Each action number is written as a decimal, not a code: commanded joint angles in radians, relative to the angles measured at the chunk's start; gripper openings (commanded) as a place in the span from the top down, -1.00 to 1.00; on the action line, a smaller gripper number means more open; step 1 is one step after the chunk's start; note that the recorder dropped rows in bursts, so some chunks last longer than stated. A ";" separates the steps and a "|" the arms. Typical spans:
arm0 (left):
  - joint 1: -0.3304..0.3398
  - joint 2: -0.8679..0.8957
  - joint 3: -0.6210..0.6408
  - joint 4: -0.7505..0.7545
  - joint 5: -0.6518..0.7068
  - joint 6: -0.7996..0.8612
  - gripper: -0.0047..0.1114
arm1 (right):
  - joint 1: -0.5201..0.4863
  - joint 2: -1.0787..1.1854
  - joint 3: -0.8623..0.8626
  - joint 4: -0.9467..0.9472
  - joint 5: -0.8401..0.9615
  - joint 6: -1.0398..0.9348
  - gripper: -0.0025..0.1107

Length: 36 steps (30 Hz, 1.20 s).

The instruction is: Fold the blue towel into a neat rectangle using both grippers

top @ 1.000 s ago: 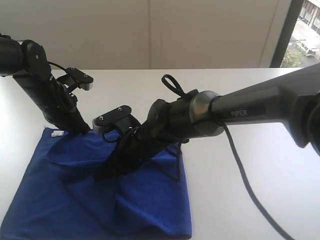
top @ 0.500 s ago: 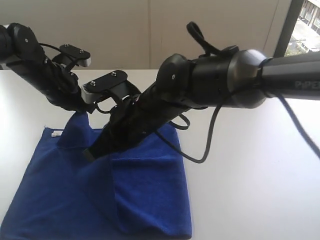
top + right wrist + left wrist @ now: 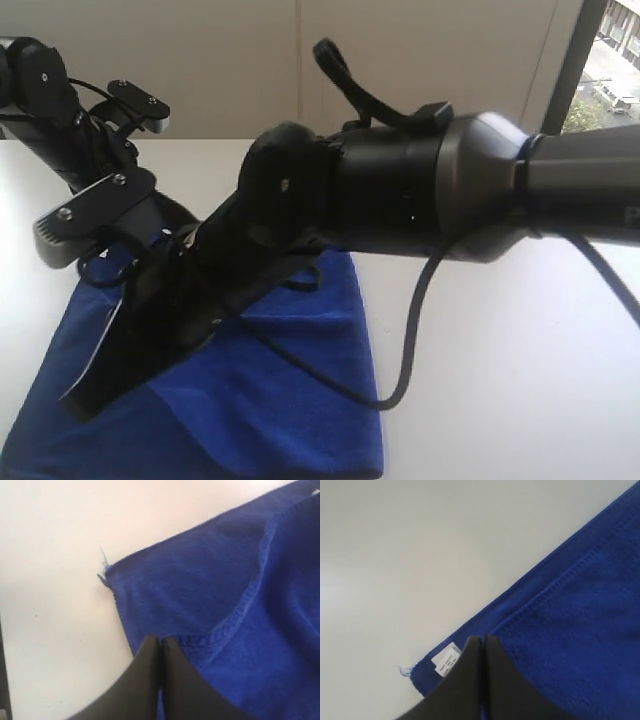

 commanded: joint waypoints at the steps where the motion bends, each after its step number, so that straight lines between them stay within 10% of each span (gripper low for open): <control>1: -0.002 -0.011 -0.004 0.046 0.029 -0.028 0.92 | 0.059 -0.008 -0.003 -0.003 -0.054 -0.009 0.96; 36: -0.002 0.049 -0.004 0.284 0.044 -0.128 0.92 | 0.178 0.126 -0.075 0.039 -0.187 -0.012 0.96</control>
